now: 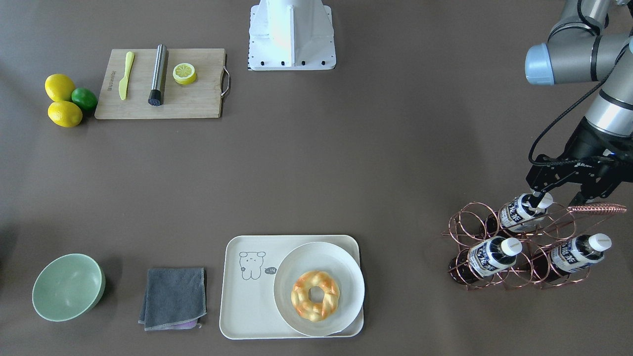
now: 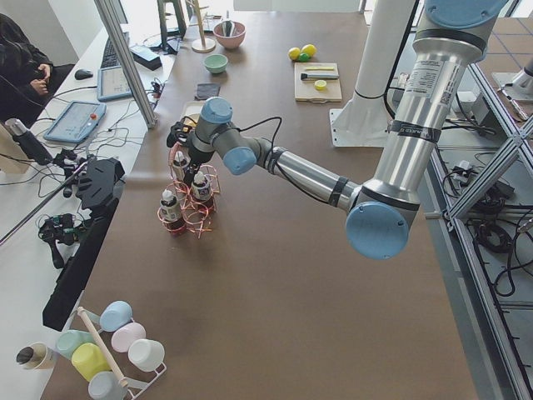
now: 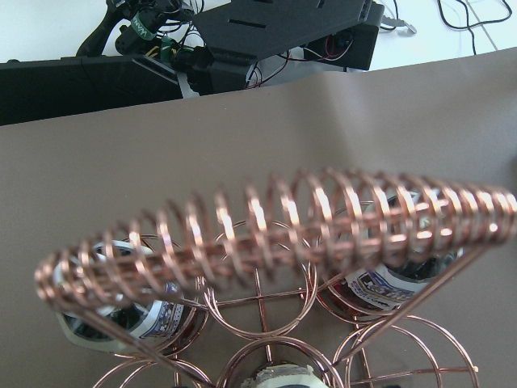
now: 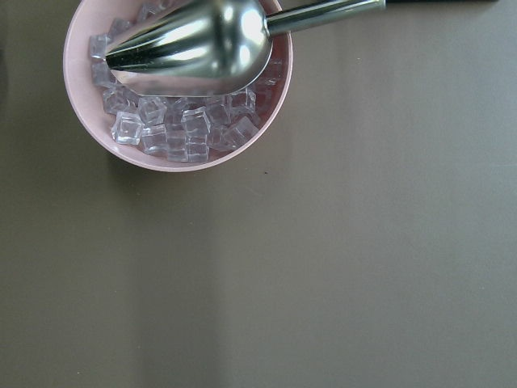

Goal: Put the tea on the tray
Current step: 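Move the left gripper down over the tea bottle in the copper rack, then grasp the tea bottle with the left gripper and lift it from the rack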

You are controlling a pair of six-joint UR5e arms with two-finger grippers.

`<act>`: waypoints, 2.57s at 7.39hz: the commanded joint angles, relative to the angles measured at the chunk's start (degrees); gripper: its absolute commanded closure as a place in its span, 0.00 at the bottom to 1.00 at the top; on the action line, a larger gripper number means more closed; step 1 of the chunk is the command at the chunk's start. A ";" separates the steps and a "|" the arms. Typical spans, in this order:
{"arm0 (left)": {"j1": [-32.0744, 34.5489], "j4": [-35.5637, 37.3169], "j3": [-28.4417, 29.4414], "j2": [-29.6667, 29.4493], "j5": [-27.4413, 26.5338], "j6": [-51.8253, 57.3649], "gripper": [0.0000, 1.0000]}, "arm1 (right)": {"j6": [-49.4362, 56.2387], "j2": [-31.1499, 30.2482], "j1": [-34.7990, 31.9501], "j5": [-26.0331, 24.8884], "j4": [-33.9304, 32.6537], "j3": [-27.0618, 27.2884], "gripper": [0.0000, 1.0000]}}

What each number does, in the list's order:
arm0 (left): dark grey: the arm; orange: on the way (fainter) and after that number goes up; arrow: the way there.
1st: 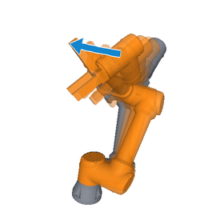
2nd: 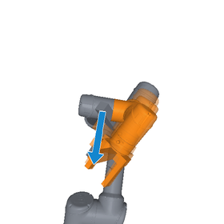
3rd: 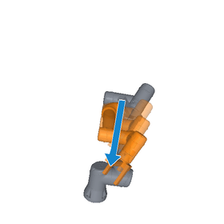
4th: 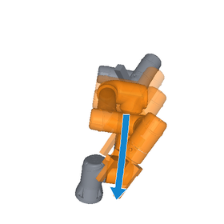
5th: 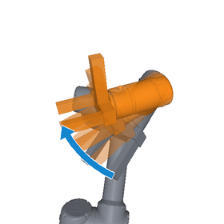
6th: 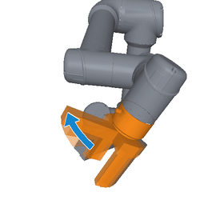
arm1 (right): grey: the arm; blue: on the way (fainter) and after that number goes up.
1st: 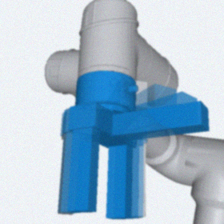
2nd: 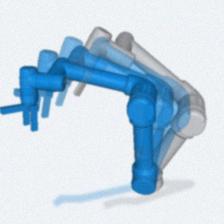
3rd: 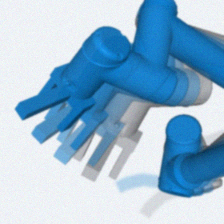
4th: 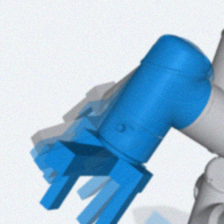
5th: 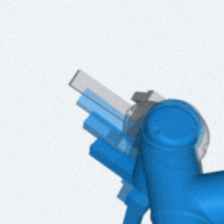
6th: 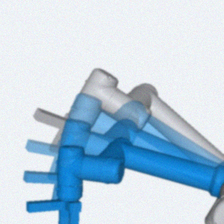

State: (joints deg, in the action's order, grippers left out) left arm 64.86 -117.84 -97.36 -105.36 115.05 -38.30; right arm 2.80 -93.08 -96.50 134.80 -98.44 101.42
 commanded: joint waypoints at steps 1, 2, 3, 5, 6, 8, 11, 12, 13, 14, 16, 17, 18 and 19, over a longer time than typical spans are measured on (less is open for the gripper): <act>-0.35 -0.54 0.07 0.33 -0.79 0.24 0.20 | -0.07 -0.17 0.00 -0.06 0.00 -0.17 0.00; -0.61 -2.28 0.16 1.55 -0.79 -0.02 0.20 | -0.07 -0.26 0.00 -0.06 0.00 -0.17 0.00; -0.70 -3.26 -0.02 2.26 -0.79 -0.28 0.20 | 0.02 -0.26 0.00 -0.06 0.00 -0.25 0.00; -0.79 -3.44 -0.72 2.87 -0.71 -0.37 0.20 | 0.02 -0.17 0.00 -0.06 0.00 -0.25 0.00; -0.87 -3.36 -0.81 2.88 -0.79 -1.16 0.29 | 0.02 -0.17 0.00 0.02 0.00 -0.25 0.00; -1.05 -3.36 -0.72 2.79 -0.79 -1.17 0.46 | 0.10 -0.17 0.00 -0.06 0.09 -0.25 0.00; -1.14 -3.36 -0.72 2.53 -0.79 -1.25 0.48 | 0.10 -0.17 0.00 -0.06 0.00 -0.34 0.00; -1.14 -3.36 -0.81 2.35 -0.79 -1.34 0.48 | 0.10 -0.08 0.09 -0.15 0.00 -0.34 0.00; -1.23 -3.36 -0.81 2.35 -0.79 -1.34 0.68 | 0.10 -0.08 0.09 -0.15 0.00 -0.34 0.00; -1.31 -3.36 -0.81 2.18 -0.88 -1.34 0.96 | 0.10 -0.08 0.09 -0.15 0.00 -0.34 0.00; -1.23 -2.57 -0.46 0.43 -0.71 -0.99 1.00 | 0.02 0.09 0.09 -0.15 0.00 -0.34 0.00; -0.70 -1.61 -0.55 -0.10 -0.27 -0.55 1.00 | 0.02 0.27 0.09 -0.15 0.09 -0.34 0.00; 0.26 2.40 -2.03 -1.59 1.04 -0.12 1.00 | 0.02 0.36 0.09 -0.24 0.00 -0.43 0.00; 2.27 8.01 -5.00 -2.73 2.97 3.11 1.00 | 0.02 0.53 0.09 -0.24 0.09 -0.87 0.00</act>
State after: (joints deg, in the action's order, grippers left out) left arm 64.63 -117.36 -98.79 -106.10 115.46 -38.60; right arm 2.82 -92.80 -96.42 134.60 -98.41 101.00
